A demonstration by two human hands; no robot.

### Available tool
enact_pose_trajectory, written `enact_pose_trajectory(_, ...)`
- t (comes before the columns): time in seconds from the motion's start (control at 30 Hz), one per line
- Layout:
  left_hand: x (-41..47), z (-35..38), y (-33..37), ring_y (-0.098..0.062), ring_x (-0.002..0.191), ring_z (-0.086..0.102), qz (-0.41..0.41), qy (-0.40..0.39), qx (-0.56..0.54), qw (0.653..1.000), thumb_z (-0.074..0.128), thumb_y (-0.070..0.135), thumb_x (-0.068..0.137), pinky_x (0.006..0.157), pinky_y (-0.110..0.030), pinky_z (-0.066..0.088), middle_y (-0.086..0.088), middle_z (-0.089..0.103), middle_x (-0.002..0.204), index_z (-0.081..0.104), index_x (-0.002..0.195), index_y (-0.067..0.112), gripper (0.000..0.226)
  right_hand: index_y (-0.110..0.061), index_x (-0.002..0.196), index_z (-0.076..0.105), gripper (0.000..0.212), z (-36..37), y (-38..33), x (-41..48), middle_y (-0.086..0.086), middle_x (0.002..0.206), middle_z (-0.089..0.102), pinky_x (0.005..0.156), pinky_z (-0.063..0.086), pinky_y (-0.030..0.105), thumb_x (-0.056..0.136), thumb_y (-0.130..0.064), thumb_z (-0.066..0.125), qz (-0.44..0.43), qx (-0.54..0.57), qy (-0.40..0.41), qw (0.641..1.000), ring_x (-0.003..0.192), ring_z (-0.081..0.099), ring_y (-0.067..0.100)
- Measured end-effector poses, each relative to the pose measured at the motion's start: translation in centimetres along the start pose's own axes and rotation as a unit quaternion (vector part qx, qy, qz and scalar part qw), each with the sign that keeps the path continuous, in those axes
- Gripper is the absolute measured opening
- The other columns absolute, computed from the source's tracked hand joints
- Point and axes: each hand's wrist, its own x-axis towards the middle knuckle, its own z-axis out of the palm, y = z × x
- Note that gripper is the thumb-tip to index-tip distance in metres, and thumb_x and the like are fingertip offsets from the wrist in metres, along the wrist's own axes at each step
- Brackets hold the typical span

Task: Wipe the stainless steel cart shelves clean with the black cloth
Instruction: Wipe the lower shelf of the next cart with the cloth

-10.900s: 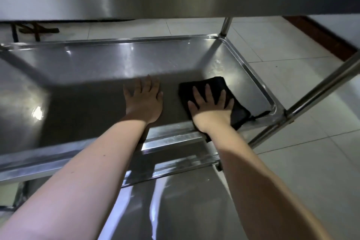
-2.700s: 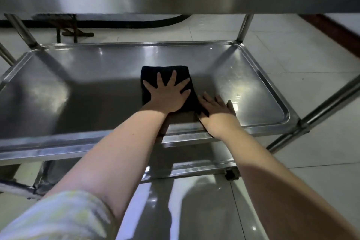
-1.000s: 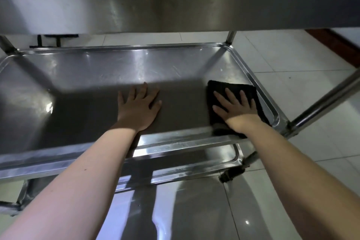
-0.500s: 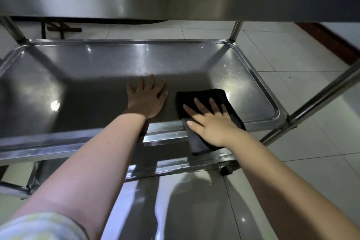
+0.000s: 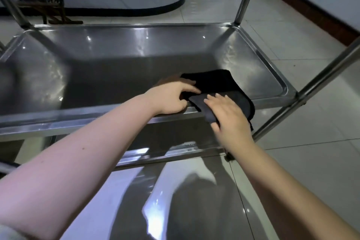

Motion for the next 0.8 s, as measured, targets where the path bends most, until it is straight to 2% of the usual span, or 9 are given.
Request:
enact_pose_trajectory(0.07, -1.3, 0.1, 0.7, 0.008, 0.109, 0.048, 0.006, 0.023, -0.019, 1.0, 0.061, 0.015, 0.078, 0.086, 0.003, 0.028, 0.012, 0.055, 0.138, 0.059, 0.13, 0.037, 0.056, 0.001, 0.115, 0.066, 0.05, -1.3, -0.2, -0.1, 0.016, 0.118, 0.065, 0.107, 0.041, 0.045, 0.066, 0.012, 0.062, 0.025, 0.121, 0.066, 0.99, 0.114, 0.06, 0.033)
enact_pose_trajectory(0.13, -2.8, 0.4, 1.6, -0.008, 0.113, 0.056, 0.04, 0.087, 0.005, 0.995, 0.066, 0.022, 0.079, 0.088, -0.019, 0.039, 0.01, 0.065, 0.122, 0.064, 0.124, 0.033, 0.047, -0.002, 0.106, 0.068, 0.041, -3.0, -0.3, -0.1, 0.01, 0.106, 0.065, 0.097, 0.044, 0.029, 0.068, 0.012, 0.059, 0.021, 0.209, 0.116, 0.971, 0.104, 0.06, 0.02)
enact_pose_trajectory(0.2, -4.2, 1.1, 2.6, -0.021, 0.105, 0.06, 0.069, 0.171, 0.048, 0.982, 0.067, 0.024, 0.08, 0.082, -0.032, 0.037, 0.007, 0.069, 0.102, 0.07, 0.111, 0.025, 0.031, -0.014, 0.101, 0.067, 0.035, -4.8, -0.3, -0.1, -0.005, 0.1, 0.064, 0.09, 0.043, 0.019, 0.076, 0.01, 0.064, 0.014, 0.256, 0.139, 0.956, 0.096, 0.059, 0.006)
enact_pose_trajectory(0.3, -6.6, 2.7, 3.4, -0.019, 0.087, 0.058, 0.125, 0.234, 0.008, 0.964, 0.064, 0.02, 0.084, 0.074, -0.033, 0.04, 0.002, 0.064, 0.088, 0.068, 0.104, 0.017, 0.021, -0.034, 0.096, 0.065, 0.042, -6.8, -0.6, -0.8, -0.024, 0.096, 0.065, 0.086, 0.045, 0.015, 0.08, 0.005, 0.067, 0.028, 0.339, 0.131, 0.931, 0.092, 0.061, -0.003)
enact_pose_trajectory(0.4, -9.2, 4.7, 3.0, -0.009, 0.086, 0.052, 0.121, 0.255, -0.064, 0.957, 0.067, 0.022, 0.089, 0.073, -0.023, 0.041, 0.003, 0.063, 0.093, 0.066, 0.107, 0.016, 0.019, -0.037, 0.092, 0.06, 0.045, -6.7, -0.8, -2.0, -0.021, 0.091, 0.064, 0.079, 0.047, 0.015, 0.076, 0.004, 0.067, 0.064, 0.383, 0.085, 0.918, 0.085, 0.06, 0.001)
enact_pose_trajectory(0.47, -10.8, 6.1, 2.1, -0.008, 0.088, 0.054, 0.104, 0.264, -0.084, 0.955, 0.069, 0.022, 0.089, 0.077, -0.025, 0.045, 0.005, 0.065, 0.095, 0.067, 0.105, 0.016, 0.017, -0.037, 0.087, 0.059, 0.041, -5.4, -1.0, -3.2, -0.016, 0.084, 0.062, 0.071, 0.047, 0.018, 0.073, 0.001, 0.066, 0.105, 0.372, 0.033, 0.922, 0.077, 0.058, 0.005)
enact_pose_trajectory(0.63, -14.7, 9.7, -1.6, -0.013, 0.089, 0.06, 0.067, 0.213, -0.06, 0.973, 0.067, 0.024, 0.091, 0.076, -0.034, 0.049, 0.007, 0.067, 0.096, 0.068, 0.105, 0.02, 0.015, -0.03, 0.087, 0.056, 0.029, 0.7, -1.7, -7.5, 0.002, 0.078, 0.062, 0.062, 0.047, 0.04, 0.07, -0.007, 0.055, 0.16, 0.319, -0.109, 0.928, 0.071, 0.059, 0.027)
enact_pose_trajectory(0.73, -17.0, 13.1, -3.7, -0.006, 0.09, 0.059, 0.012, 0.129, -0.087, 0.988, 0.059, 0.037, 0.092, 0.078, -0.03, 0.047, 0.013, 0.066, 0.095, 0.07, 0.104, 0.023, 0.022, -0.037, 0.09, 0.06, 0.037, 4.9, -2.0, -10.2, -0.007, 0.079, 0.067, 0.059, 0.052, 0.038, 0.065, -0.013, 0.048, 0.173, 0.27, -0.17, 0.932, 0.068, 0.064, 0.017)
enact_pose_trajectory(0.8, -17.9, 15.7, -5.1, -0.002, 0.089, 0.057, -0.021, 0.077, -0.111, 0.991, 0.061, 0.035, 0.092, 0.077, -0.027, 0.046, 0.016, 0.065, 0.093, 0.071, 0.103, 0.026, 0.017, -0.039, 0.087, 0.064, 0.04, 7.6, -1.7, -11.9, -0.007, 0.076, 0.069, 0.056, 0.056, 0.04, 0.063, -0.013, 0.045, 0.197, 0.274, -0.205, 0.919, 0.061, 0.067, 0.014)
